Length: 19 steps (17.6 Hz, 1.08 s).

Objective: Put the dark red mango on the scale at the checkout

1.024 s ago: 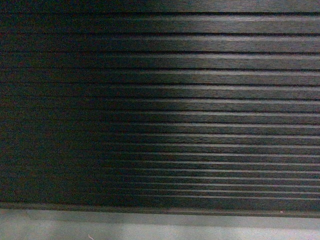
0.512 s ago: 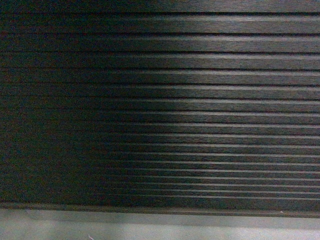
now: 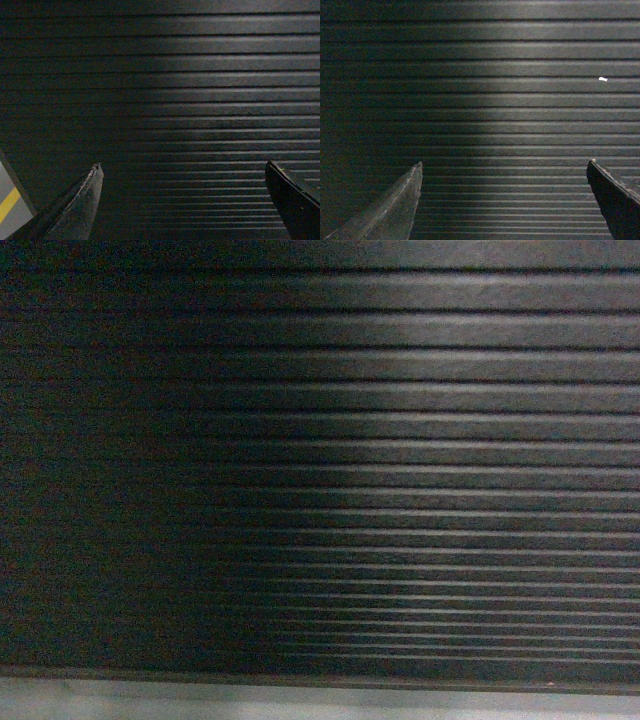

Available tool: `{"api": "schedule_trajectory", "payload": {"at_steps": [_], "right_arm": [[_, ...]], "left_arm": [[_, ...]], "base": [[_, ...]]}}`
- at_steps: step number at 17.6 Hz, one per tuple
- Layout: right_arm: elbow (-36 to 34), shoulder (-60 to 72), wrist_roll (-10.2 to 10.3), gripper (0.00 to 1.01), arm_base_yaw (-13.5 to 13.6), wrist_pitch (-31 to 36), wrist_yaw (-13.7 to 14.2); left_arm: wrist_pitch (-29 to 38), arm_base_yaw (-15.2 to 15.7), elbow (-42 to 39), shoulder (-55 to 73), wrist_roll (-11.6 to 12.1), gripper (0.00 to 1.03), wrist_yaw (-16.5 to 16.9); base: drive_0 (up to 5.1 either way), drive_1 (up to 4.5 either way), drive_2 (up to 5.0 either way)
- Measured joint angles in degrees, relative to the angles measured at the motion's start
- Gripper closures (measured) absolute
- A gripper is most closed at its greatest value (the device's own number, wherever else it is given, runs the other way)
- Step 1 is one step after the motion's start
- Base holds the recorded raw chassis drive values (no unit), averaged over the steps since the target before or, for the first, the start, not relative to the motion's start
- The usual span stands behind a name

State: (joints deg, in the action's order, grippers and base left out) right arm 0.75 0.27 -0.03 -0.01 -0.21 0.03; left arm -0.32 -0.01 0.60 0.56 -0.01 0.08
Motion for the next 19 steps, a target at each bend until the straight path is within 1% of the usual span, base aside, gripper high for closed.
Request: {"api": "schedule_trajectory", "payload": {"at_steps": [19], "right_arm": [[0.0,0.0,0.1,0.03,0.0,0.0,0.0]], "left_arm": [[0.1,0.0,0.0,0.0,0.1,0.05,-0.1]], "base": [[0.0,0.0,0.0]]}}
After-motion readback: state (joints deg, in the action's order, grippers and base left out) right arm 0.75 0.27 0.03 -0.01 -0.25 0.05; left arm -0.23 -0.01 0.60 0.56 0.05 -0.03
